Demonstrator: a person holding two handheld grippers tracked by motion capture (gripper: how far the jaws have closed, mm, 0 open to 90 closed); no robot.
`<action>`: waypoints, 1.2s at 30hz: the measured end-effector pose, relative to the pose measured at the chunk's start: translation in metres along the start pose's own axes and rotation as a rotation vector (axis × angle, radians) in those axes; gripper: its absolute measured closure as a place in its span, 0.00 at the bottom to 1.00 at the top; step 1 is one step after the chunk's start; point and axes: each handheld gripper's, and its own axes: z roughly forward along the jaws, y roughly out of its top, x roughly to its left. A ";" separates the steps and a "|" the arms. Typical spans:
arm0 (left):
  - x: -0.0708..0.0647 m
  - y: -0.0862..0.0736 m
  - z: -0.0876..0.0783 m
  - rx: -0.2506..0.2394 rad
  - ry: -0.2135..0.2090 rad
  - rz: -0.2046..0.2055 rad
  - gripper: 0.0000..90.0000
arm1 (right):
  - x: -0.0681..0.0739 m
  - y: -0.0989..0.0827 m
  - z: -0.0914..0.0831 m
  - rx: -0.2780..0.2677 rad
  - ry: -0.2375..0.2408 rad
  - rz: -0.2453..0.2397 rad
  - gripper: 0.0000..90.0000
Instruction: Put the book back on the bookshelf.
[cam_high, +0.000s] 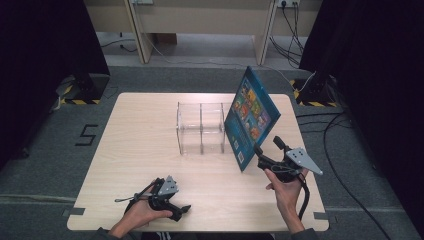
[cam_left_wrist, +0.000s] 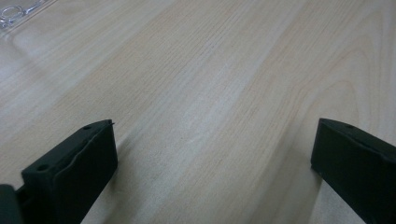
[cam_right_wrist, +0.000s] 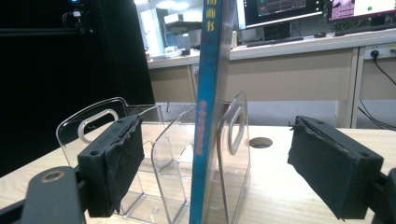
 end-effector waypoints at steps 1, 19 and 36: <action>0.000 0.000 0.000 0.000 0.000 0.000 0.00 | 0.000 0.000 -0.001 0.002 0.000 0.000 0.20; 0.000 0.000 0.000 0.002 -0.001 0.001 0.00 | 0.001 -0.006 -0.019 0.021 0.015 -0.029 0.21; 0.000 0.000 0.000 0.002 -0.002 0.002 0.00 | -0.007 -0.014 -0.042 0.027 0.014 -0.024 0.22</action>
